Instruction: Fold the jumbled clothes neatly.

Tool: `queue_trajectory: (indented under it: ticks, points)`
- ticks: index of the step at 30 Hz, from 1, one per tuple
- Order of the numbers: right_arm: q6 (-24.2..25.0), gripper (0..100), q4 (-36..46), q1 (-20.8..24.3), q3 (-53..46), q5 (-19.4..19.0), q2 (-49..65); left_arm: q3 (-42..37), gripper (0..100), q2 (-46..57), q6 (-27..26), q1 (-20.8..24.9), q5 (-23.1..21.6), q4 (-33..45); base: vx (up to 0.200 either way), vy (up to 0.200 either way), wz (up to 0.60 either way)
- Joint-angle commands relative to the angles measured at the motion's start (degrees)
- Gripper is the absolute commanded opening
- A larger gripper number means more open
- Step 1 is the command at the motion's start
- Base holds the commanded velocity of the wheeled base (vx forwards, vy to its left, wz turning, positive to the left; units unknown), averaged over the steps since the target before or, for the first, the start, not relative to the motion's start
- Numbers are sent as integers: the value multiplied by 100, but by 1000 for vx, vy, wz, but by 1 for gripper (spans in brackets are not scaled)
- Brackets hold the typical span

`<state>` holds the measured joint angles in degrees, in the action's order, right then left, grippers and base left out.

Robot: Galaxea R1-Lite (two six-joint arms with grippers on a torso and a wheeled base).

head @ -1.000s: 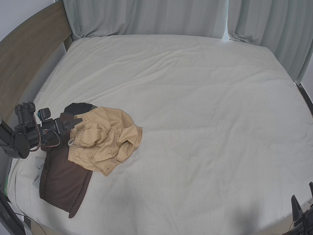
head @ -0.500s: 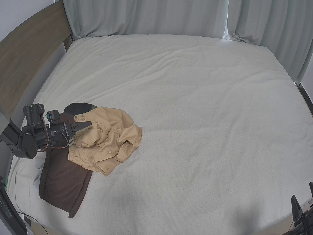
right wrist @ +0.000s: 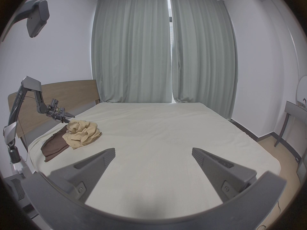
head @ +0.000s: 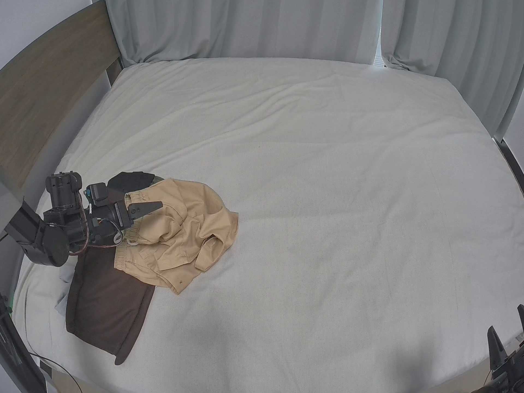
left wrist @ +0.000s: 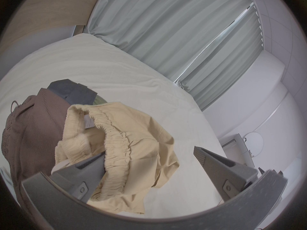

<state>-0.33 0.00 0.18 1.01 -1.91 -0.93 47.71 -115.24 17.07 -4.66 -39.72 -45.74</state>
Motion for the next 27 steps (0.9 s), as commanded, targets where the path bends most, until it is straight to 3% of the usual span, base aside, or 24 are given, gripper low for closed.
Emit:
queue_trajectory:
  ticks: [1, 5, 27]
  points:
    - [-2, 100, 0, -1, -101, -2, 75, 107, 100, -16, 157, 79, -1, -128, 0, 0, 0]
    - [-2, 100, 0, -1, -101, -2, 75, 168, 100, -34, 341, 114, 8, -199, 0, 0, 0]
    - [-2, 100, 0, -1, -101, -2, 66, 177, 100, -324, 306, 167, 8, -225, 0, 0, 0]
